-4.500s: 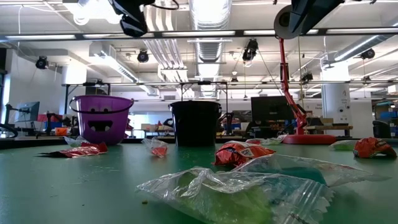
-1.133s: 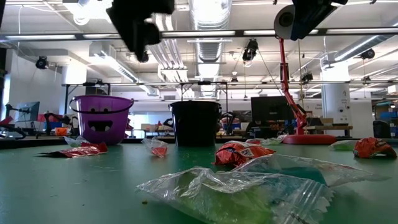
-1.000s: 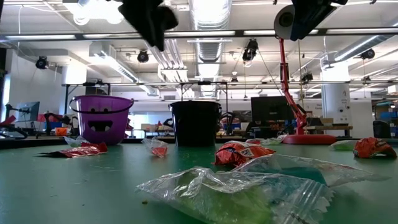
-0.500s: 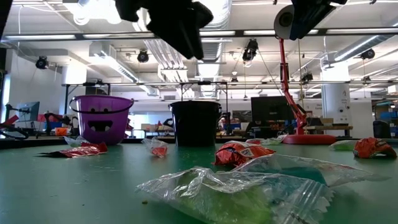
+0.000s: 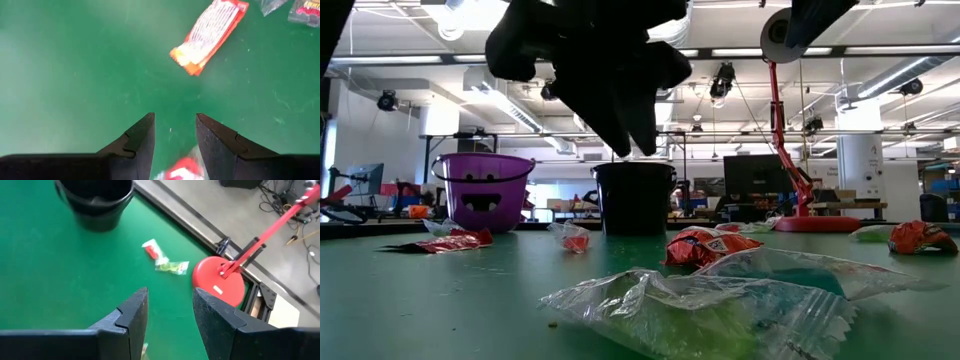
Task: Sort candy
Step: Put the top orange chocolate bar into the purple bucket
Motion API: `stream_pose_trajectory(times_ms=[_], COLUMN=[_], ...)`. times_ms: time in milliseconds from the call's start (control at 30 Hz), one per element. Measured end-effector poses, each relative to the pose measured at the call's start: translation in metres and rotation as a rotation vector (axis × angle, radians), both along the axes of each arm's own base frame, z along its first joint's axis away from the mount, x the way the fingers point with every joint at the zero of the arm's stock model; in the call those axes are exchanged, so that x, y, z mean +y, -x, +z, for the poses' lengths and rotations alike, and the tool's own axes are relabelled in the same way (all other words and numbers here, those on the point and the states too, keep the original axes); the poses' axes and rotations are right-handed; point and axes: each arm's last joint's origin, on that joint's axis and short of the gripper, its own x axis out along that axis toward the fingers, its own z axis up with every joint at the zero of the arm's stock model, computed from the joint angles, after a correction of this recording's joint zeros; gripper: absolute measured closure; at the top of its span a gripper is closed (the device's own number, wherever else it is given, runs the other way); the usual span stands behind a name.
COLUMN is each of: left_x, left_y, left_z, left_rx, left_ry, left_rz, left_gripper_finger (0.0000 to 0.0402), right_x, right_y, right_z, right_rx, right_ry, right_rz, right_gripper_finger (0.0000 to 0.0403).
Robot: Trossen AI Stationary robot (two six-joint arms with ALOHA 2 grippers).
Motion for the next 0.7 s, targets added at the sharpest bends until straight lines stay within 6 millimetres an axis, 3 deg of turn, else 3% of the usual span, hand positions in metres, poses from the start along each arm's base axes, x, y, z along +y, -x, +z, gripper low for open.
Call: stream_pose_trajectory(times_ms=[333,567,700], left_x=[-0.021,-0.024,-0.026], left_y=[-0.01,-0.017,-0.021], left_z=[-0.013,-0.01,-0.026], left_rx=[-0.054,-0.148,-0.113], left_ry=[0.058,0.064,0.053], left_rz=[-0.108,-0.215,-0.254], left_gripper_finger=[0.0277,0.0276,0.0265], right_x=[-0.027,-0.032,-0.032], right_y=[0.027,0.03,0.03], right_z=[0.023,0.025,0.025], right_rx=[-0.099,-0.113,-0.111], right_ry=[0.009,0.007,0.005], right_rz=[-0.074,-0.093,-0.092], right_gripper_finger=[0.0254,0.0254,0.0254])
